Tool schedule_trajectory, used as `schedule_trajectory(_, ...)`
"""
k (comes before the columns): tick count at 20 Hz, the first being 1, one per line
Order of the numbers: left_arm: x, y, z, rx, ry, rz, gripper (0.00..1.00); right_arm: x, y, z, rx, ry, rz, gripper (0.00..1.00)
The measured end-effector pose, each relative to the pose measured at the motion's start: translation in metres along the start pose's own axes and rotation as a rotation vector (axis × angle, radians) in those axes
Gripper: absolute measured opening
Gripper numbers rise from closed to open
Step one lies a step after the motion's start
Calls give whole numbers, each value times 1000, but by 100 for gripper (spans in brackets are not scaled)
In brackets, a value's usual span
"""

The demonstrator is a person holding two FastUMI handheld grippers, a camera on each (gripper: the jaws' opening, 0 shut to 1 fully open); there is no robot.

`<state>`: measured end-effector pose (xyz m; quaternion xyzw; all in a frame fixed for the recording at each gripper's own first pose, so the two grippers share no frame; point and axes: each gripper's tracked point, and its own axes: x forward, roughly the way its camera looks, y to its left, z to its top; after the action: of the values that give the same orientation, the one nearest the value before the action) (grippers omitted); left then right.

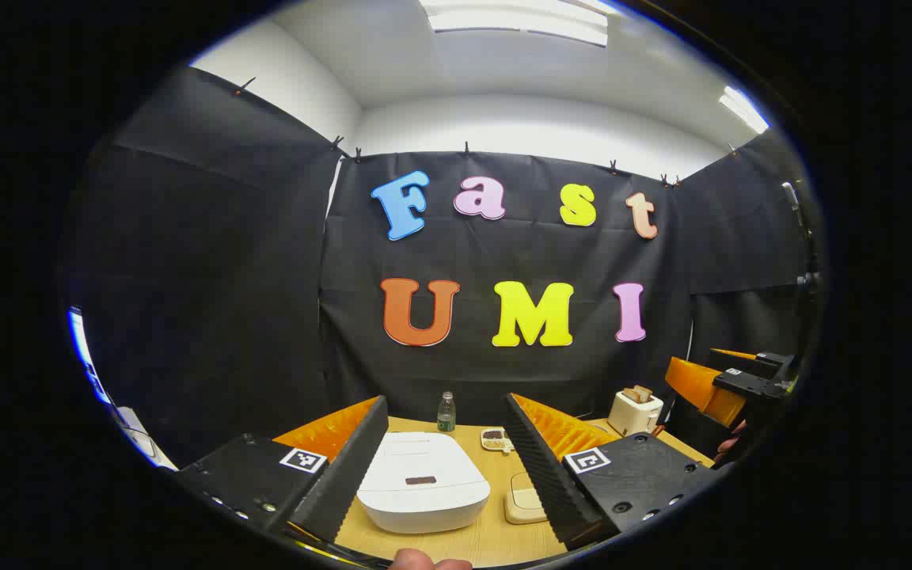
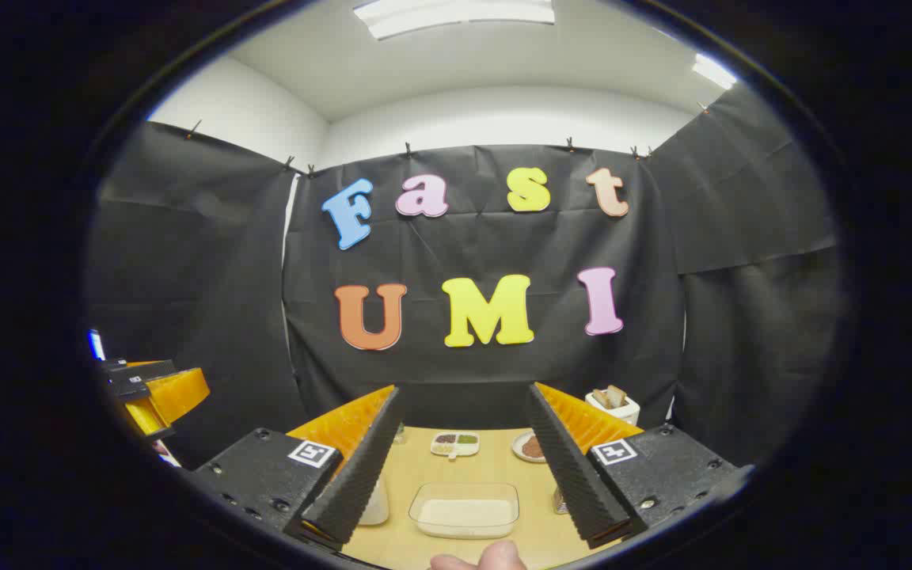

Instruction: Close the left gripper, press the button to open the rice cooker; take a wooden spoon from the chopstick holder with the right hand, scoop a spoonful of rice and pour it into the rice cooker, then put the wooden spoon back into the chopstick holder.

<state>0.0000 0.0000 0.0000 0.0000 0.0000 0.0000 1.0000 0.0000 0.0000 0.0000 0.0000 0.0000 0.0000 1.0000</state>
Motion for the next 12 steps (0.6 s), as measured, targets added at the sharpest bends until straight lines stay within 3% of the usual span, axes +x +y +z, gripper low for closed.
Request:
schedule_trajectory(4,0,2,0,0,0,15,94,6,-7,7,-12,-9,-10,100)
schedule_trajectory(5,0,3,2,-1,-3,19,94,7,-8,8,-8,-11,-12,96)
schedule_trajectory(7,2,5,2,-3,-6,31,94,11,-11,9,-3,-12,-16,100)
schedule_trajectory(12,11,11,-4,4,11,50,94,20,-16,8,5,-4,-16,98)
